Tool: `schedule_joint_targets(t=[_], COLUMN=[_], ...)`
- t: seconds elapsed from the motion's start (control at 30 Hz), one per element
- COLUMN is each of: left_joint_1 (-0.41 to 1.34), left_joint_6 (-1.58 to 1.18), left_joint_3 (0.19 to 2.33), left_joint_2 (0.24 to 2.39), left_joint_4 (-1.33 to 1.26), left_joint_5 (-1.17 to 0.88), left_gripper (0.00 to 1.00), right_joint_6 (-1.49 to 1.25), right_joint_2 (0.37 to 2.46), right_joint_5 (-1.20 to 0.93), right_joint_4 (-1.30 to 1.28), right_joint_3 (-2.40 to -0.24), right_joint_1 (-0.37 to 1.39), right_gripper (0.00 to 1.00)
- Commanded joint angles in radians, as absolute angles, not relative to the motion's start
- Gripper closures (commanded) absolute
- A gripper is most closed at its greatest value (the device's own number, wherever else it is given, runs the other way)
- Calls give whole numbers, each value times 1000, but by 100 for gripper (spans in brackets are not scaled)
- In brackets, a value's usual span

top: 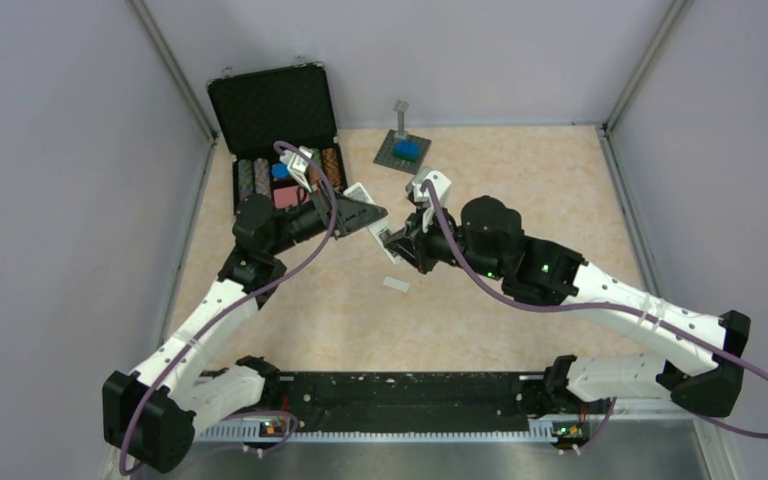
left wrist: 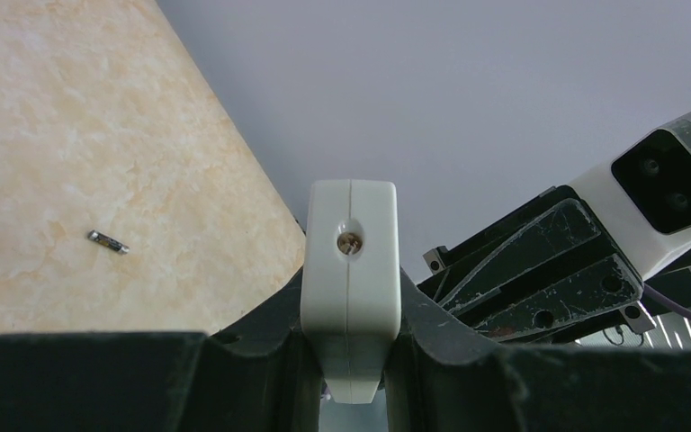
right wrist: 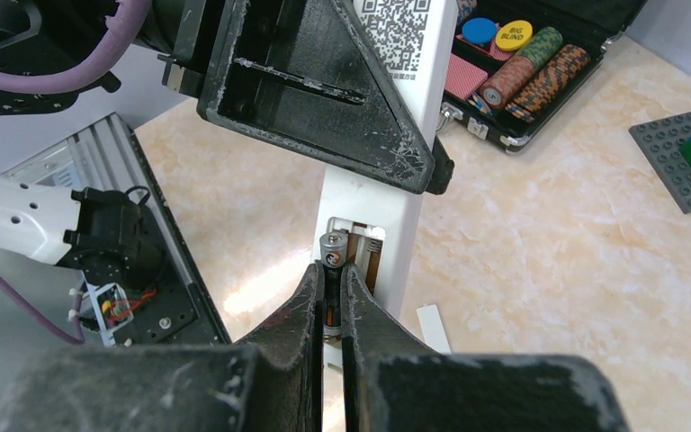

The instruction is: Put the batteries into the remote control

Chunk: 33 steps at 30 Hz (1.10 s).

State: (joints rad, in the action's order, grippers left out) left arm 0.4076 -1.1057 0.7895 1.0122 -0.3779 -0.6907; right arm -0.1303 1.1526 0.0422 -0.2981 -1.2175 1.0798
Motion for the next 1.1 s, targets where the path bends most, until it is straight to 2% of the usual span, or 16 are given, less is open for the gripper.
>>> schedule_joint_targets(t=[0.0,0.3,0.57,0.83,1.07], left_joint_1=[407,407,408,408,407], left_joint_6=[-1134,-1132,-1131,-1125,-1117], left_joint_3=[832,821,818,815,821], left_joint_2=[1002,1006,1006,1006,1010], left_joint_4=[-433,-447,-450,-446,-437], left_joint_5=[-669,-689,-698,-696,-700], left_gripper=[100,100,100,100,100], right_joint_6=[-119,-140,-143,-154,-178], right_joint_2=[1138,1166,1179,1169,1115], right_joint_5=[19,47,47,56,68], right_joint_4=[-338,-326,-329,-330,-301], right_joint_3=[-1213,-1239,-1249,-1256,-1250], right_joint_1=[1095,1095,1095,1095,1094], right_gripper=[100,94,83,77,59])
